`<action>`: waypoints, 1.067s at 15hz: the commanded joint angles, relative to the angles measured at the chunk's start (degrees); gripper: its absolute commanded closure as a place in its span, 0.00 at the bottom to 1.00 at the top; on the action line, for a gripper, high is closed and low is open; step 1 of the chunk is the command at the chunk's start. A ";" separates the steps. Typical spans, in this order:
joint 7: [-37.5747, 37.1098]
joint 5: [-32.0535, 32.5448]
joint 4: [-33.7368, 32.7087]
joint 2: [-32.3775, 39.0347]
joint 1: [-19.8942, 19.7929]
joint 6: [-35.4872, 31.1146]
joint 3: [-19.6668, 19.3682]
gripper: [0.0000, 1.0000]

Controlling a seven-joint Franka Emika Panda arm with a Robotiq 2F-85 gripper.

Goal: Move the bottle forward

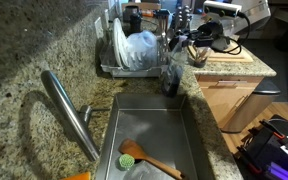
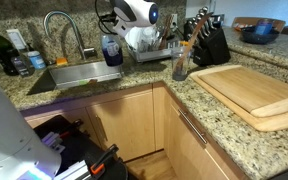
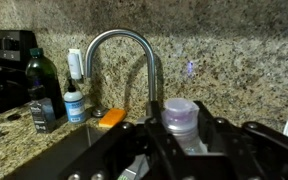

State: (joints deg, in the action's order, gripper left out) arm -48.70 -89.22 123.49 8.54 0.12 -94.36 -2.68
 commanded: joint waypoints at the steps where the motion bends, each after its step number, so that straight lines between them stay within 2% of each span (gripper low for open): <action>1: 0.02 0.11 -0.05 0.07 -0.40 0.06 0.27 0.64; 2: 0.02 0.11 -0.03 0.07 -0.42 0.02 0.26 0.64; 3: -0.94 0.07 -0.24 0.59 -0.63 0.54 0.13 0.89; 7: -0.81 -1.25 -4.02 5.14 3.16 -1.16 3.85 0.89; 12: -0.42 -1.93 -12.81 9.83 8.76 -7.69 8.22 0.89; 14: 0.92 -4.04 -16.78 10.65 10.10 -10.59 9.31 0.89; 16: 3.00 -8.93 -19.61 11.23 10.85 -14.76 10.18 0.89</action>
State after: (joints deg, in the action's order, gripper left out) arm -48.03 -92.58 109.21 18.77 10.80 -105.53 6.43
